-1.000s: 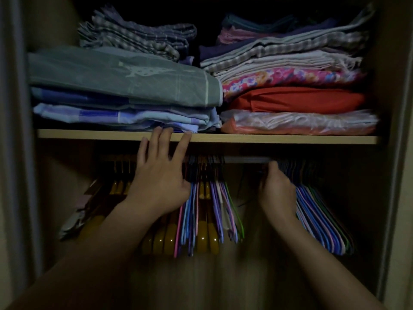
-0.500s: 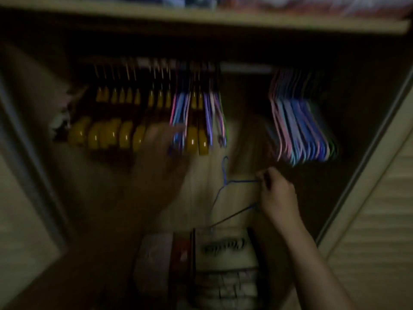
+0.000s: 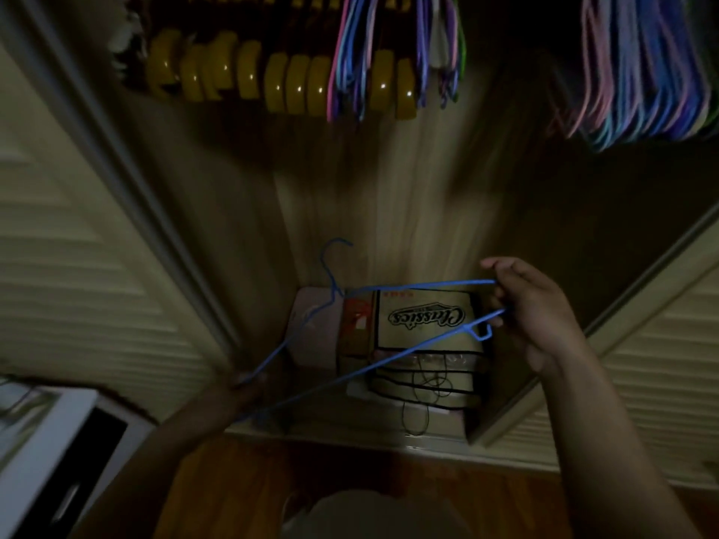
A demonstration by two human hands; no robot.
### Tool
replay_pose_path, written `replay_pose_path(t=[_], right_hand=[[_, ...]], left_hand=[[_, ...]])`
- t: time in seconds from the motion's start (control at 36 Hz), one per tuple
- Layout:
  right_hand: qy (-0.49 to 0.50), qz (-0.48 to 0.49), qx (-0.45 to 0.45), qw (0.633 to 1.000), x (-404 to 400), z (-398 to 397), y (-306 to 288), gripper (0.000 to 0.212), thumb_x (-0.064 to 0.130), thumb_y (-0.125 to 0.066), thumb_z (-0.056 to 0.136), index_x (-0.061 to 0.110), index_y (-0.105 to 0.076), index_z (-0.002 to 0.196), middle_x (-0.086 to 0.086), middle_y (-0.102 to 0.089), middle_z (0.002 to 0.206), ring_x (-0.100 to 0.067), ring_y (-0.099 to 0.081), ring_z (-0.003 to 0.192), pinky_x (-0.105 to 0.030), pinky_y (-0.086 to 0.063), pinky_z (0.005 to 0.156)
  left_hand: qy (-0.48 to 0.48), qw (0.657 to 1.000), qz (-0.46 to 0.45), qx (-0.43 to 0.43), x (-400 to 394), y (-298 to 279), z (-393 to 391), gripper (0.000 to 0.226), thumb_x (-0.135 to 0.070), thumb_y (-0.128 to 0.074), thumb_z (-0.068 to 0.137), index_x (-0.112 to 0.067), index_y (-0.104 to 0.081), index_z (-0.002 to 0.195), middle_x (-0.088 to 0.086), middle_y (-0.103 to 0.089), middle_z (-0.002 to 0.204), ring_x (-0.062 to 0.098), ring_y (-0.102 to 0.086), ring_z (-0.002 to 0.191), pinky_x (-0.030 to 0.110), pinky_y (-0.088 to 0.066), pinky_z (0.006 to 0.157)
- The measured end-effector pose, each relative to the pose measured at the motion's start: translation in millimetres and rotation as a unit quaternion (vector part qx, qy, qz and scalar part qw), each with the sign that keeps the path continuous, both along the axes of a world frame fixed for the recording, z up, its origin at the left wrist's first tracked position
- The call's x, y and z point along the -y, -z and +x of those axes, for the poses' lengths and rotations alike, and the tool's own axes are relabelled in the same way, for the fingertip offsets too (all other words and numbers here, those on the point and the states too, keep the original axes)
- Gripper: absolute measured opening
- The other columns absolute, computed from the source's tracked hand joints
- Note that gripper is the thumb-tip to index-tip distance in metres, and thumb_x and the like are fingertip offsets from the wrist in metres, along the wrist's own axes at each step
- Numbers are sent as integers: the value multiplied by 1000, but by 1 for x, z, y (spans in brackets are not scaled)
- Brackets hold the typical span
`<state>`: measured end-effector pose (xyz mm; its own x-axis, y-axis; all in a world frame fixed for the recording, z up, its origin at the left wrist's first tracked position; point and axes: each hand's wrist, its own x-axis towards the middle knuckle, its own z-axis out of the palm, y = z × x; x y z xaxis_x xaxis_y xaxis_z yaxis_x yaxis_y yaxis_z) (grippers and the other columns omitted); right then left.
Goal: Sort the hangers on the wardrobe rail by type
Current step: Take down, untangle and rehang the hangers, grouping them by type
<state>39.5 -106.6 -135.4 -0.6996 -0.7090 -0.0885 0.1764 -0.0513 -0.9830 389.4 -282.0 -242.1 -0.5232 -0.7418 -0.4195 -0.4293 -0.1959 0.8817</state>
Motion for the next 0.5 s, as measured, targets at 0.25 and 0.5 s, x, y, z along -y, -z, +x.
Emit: replay_pose_path(t=[0.25, 0.5], right_hand=[[-26, 100, 102, 989, 3, -1, 54, 19, 13, -45, 104, 12, -63, 99, -5, -45, 63, -9, -40, 38, -17, -34, 33], [-68, 350, -82, 931, 20, 29, 97, 16, 16, -55, 100, 6, -64, 109, -11, -68, 92, -28, -63, 83, -41, -52, 76]], left_hand=[[-77, 978, 152, -122, -2, -39, 73, 44, -26, -73, 80, 12, -65, 99, 26, -67, 79, 29, -67, 63, 35, -55, 56], [-31, 983, 160, -82, -10, -74, 50, 41, -18, -65, 86, 4, -65, 120, 23, -70, 118, 36, -72, 99, 43, -62, 70]])
